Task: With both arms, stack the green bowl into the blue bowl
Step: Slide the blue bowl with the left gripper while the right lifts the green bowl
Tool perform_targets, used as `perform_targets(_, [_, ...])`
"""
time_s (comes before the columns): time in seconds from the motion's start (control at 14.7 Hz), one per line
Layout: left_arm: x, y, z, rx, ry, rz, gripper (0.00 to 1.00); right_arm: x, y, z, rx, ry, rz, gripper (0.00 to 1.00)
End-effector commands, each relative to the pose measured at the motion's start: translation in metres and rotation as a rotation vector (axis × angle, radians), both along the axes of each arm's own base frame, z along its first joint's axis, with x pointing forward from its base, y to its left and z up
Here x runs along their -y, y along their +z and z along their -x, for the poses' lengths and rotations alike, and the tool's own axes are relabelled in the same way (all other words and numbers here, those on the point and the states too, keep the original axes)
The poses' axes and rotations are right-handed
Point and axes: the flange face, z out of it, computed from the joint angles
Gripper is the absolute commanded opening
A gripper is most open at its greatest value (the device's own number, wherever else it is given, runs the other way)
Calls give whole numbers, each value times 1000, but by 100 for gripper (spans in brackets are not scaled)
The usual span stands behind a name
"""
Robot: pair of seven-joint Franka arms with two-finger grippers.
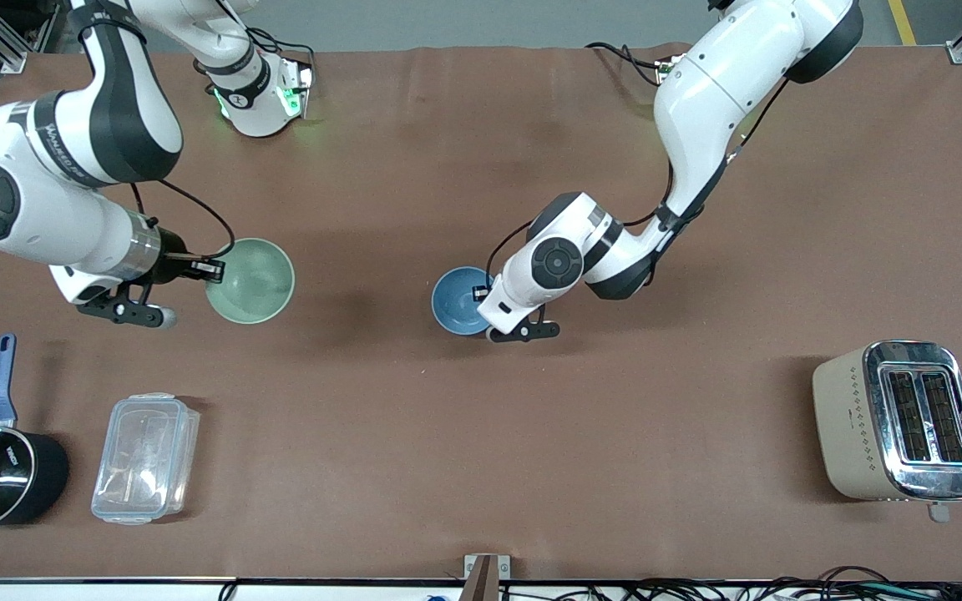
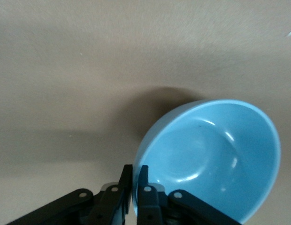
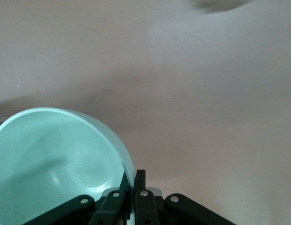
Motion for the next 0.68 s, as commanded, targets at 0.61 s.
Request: perform_targets(0.61, [-101, 198, -104, 285, -134, -143, 100, -69, 7, 7, 17, -35, -54, 0])
